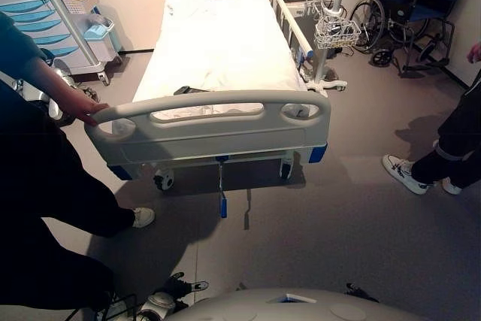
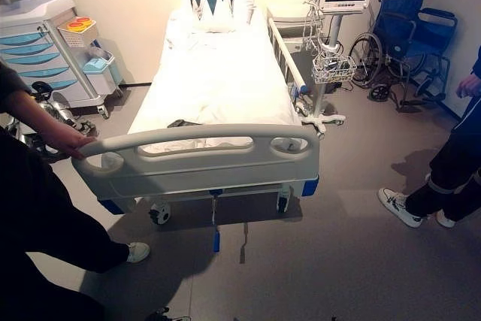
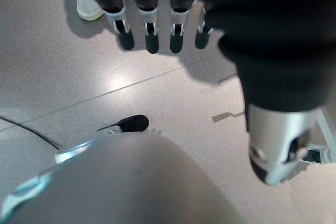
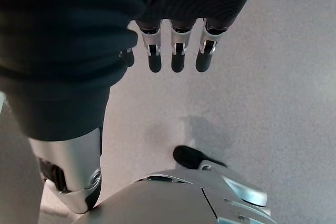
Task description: Raise the hospital bed
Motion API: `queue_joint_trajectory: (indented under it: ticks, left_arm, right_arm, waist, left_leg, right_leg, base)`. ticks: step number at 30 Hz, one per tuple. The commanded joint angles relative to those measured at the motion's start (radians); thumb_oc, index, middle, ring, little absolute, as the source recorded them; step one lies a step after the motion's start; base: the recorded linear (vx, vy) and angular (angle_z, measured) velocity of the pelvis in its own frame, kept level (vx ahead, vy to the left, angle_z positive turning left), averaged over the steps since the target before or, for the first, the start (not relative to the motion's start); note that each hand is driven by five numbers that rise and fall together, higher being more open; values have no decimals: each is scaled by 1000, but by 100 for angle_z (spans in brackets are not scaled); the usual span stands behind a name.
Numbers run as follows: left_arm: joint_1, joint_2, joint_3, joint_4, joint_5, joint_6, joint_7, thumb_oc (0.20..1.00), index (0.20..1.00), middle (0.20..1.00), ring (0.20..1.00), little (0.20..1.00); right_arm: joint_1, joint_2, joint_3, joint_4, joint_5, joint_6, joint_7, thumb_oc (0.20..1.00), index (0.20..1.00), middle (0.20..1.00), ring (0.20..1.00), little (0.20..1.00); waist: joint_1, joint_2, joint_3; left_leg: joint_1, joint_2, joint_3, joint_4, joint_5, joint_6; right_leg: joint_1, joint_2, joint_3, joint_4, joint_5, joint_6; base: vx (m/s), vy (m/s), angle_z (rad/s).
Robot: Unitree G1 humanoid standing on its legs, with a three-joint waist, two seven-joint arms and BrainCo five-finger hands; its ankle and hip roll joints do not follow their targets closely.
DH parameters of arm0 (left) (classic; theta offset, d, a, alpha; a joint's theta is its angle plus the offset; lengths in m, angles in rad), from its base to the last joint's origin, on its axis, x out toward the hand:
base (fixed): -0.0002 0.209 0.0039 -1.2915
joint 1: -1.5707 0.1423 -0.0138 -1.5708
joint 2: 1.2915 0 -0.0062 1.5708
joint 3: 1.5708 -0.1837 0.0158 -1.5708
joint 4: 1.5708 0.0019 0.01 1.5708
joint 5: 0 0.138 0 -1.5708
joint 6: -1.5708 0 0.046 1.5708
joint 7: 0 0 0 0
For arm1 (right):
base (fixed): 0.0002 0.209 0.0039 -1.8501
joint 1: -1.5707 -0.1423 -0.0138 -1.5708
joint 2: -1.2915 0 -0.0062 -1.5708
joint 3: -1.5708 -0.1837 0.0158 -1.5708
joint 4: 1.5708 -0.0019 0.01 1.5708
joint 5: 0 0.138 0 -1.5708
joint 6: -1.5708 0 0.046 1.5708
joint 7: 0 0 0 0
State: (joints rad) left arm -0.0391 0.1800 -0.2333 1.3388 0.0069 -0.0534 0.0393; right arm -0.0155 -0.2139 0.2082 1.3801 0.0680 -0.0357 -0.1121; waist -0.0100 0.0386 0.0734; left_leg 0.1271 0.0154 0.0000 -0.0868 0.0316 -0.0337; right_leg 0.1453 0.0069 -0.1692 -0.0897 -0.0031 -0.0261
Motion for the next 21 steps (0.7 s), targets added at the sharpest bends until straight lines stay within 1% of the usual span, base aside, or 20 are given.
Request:
queue_joint_trajectory:
  ticks: [1, 21]
  left_arm:
    - [-63, -47, 6, 64, -9, -2, -11, 1000, 1000, 1000, 1000, 1000]
    - [-62, -47, 17, 72, -19, 2, -20, 1000, 1000, 1000, 1000, 1000]
  right_arm:
    - [-66, 12, 26, 54, -10, 7, 9, 1000, 1000, 1000, 1000, 1000]
    - [-73, 13, 31, 55, -14, 10, 20, 1000, 1000, 1000, 1000, 1000]
  waist:
    - [11, -48, 15]
    - [15, -52, 15]
  left_leg:
    - [17, -23, 21, 0, -53, 21]
    - [17, -24, 18, 0, -54, 22]
  right_leg:
    - [-21, -57, 46, 12, 52, 99]
    - [-23, -55, 49, 11, 55, 100]
  base:
    - [0, 0, 0]
    - [0, 0, 0]
